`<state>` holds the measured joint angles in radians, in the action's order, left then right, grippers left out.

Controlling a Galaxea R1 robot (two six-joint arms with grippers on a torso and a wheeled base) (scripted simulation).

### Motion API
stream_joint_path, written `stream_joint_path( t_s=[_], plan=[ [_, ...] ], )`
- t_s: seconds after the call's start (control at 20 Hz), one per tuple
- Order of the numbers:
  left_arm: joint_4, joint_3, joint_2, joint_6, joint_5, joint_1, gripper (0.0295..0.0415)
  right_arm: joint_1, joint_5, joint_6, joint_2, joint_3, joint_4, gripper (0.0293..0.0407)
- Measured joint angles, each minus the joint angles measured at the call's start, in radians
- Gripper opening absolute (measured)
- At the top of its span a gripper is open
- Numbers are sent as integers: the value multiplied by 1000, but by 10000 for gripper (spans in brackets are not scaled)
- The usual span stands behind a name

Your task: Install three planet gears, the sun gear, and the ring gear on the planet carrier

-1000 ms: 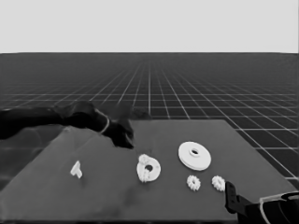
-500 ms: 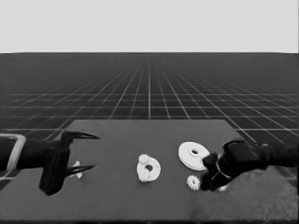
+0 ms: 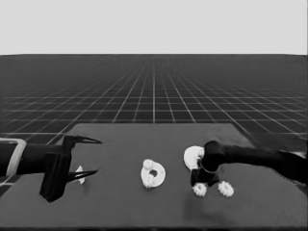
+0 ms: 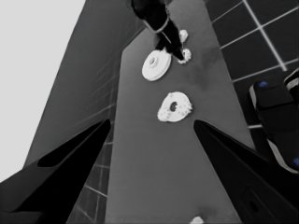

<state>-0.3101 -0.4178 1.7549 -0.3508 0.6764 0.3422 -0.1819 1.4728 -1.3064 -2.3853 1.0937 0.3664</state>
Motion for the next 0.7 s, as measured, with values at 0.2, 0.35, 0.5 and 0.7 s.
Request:
stream_joint_path(
  t_s=[0.2,0.35,0.5,0.7],
  plan=[
    [0,0,0,0,0,0,385,-67,-34,25,-22,60,58,385],
    [0,0,0,0,0,0,385,-73,-38,28,-24,67,64,385],
    [0,0,0,0,0,0,385,-75,-39,29,-25,69,65,314],
    [0,0,0,0,0,0,385,-74,-39,29,-25,69,65,312]
  ],
)
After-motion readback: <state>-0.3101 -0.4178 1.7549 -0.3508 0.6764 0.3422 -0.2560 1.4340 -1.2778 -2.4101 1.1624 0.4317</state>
